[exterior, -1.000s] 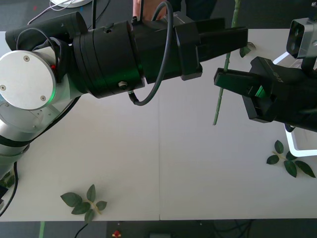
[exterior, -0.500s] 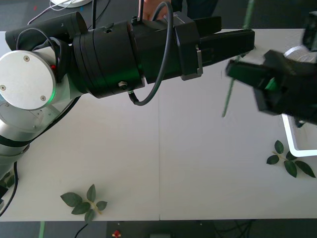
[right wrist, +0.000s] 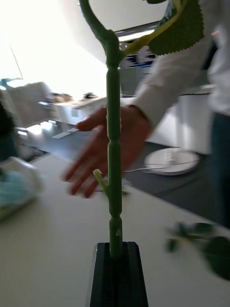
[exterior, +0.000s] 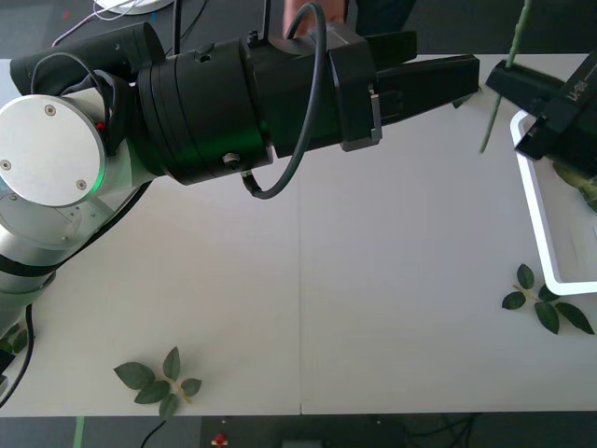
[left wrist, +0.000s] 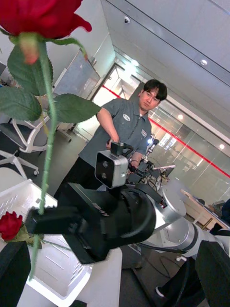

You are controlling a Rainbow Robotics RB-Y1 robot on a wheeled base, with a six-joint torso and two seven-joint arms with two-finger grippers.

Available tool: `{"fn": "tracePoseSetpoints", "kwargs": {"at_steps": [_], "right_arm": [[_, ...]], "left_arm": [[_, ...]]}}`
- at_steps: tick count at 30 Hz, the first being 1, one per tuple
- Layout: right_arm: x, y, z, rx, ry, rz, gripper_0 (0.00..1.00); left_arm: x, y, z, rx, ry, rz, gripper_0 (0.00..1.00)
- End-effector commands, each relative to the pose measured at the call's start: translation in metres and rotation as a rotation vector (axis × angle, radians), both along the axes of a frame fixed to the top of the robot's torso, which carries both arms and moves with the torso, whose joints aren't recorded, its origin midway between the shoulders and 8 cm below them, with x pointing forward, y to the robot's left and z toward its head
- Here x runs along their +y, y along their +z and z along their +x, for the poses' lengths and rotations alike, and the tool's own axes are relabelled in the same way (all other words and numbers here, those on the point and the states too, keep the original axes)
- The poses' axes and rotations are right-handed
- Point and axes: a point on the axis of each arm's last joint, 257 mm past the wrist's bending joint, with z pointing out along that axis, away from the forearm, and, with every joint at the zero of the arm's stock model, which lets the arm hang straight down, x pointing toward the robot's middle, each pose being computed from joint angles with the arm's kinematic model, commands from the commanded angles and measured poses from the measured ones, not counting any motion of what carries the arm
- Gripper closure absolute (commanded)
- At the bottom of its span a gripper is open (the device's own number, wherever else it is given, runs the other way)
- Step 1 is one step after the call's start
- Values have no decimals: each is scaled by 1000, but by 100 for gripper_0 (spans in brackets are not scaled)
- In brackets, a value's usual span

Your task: Place the red flowers into the right box and the blue flowers into the left box. If a person shows an open palm, hand one flower to the person first, then continue sorting.

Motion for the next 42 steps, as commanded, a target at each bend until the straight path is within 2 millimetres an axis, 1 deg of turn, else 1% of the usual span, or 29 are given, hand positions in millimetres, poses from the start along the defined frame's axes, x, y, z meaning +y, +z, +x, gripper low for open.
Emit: {"fn": "tracePoseSetpoints", "kwargs": {"at_steps": [1,11,14,19,24,28,29,30,31,32,33,34,42], "right_arm": [[8,14,16,-81,-50,-26,100],[24,29,66,-127,-98,-2,100],[32,33,83,-140,-112,-6,100],[47,40,104,-160,-131,3,100],[59,45,116,-170,-144,20,100],[63,42,119,-164,-146,30,100],[63,42,118,-164,-144,30,89],[64,42,118,-162,-143,32,64],[64,41,118,-164,-144,29,57],[65,41,118,-164,-142,27,35],[65,40,118,-163,-142,27,5],[66,41,116,-166,-139,27,0],[69,40,115,-152,-129,39,0]], "left_arm": [[-2,10,-7,-91,-4,15,0],[-2,10,-7,-91,-4,15,0],[-2,10,-7,-91,-4,15,0],[-2,10,-7,-91,-4,15,0],[-2,10,-7,-91,-4,15,0],[-2,10,-7,-91,-4,15,0],[-2,10,-7,-91,-4,15,0],[-2,10,-7,-91,-4,15,0],[-2,10,-7,-91,-4,15,0],[-2,10,-7,-91,-4,15,0],[-2,10,-7,-91,-4,15,0],[-2,10,-7,-91,-4,15,0],[-2,10,-7,-91,-4,15,0]]}}
